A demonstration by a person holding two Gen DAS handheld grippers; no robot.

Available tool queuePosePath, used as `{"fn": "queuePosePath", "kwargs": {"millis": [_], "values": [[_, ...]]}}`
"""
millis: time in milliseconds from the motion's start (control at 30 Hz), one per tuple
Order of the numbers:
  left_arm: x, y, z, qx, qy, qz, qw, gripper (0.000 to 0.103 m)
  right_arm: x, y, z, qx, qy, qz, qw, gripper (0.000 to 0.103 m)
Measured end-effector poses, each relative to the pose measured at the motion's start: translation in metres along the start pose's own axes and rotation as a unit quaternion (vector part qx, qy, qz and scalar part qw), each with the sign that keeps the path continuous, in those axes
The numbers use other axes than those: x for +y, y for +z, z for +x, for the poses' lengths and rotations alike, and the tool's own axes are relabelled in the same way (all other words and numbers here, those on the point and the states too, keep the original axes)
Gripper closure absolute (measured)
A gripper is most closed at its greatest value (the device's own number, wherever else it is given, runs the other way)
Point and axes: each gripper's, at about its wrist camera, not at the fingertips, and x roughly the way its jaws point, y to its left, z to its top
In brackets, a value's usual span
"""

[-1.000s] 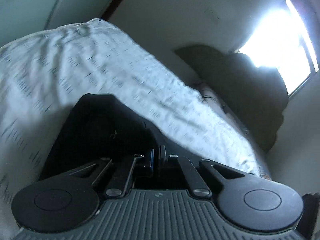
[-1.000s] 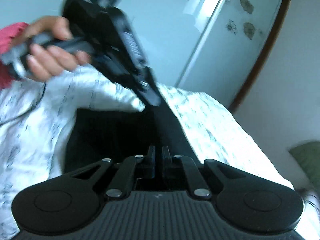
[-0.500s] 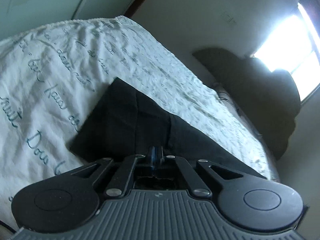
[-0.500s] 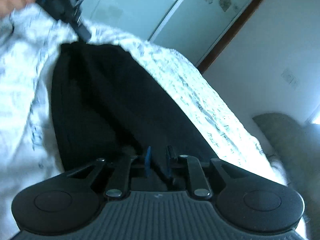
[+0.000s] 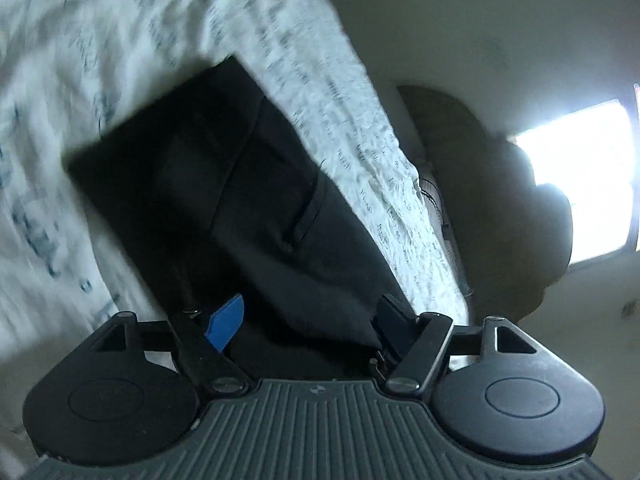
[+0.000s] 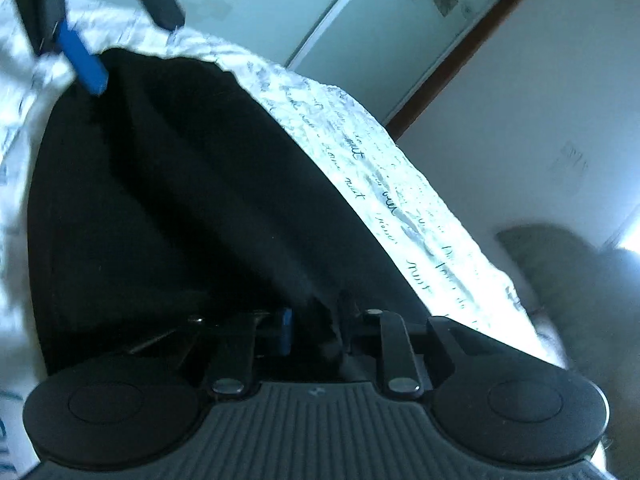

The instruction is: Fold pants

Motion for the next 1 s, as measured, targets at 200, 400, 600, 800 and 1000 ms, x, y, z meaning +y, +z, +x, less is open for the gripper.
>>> {"fn": "queuePosePath", "kwargs": {"millis": [200,400,600,800,1000], "values": [[0.006,0.004,0.013,-0.021,0.046,-0.026,0.9984,0.038,-0.025,-0.002,-0.011,-0.018,0.033,0.112,0.993,0.086],[0.018,0.017,0.011,-0.053,0.045,-0.055,0.9961,0.099,-0.015,-0.004,-0.013,-0.010,0.034,0.103,0.994,0.090],[0.000,0.007,-0.022,-0.110,0.052,0.046,0.9914,0.100,0.005,-0.003,-0.029,-0.004,0.054,0.042,0.998,0.098],[0.001,0.009,-0.029,-0.101,0.101,0.099,0.9848,0.100,0.027,0.006,-0.070,-0.011,0.100,0.016,0.995,0.098],[0.015,-0.003,-0.030,-0.102,0.138,0.119,0.9779,0.099,0.053,0.005,-0.062,0.006,0.120,0.007,0.993,0.098]]}}
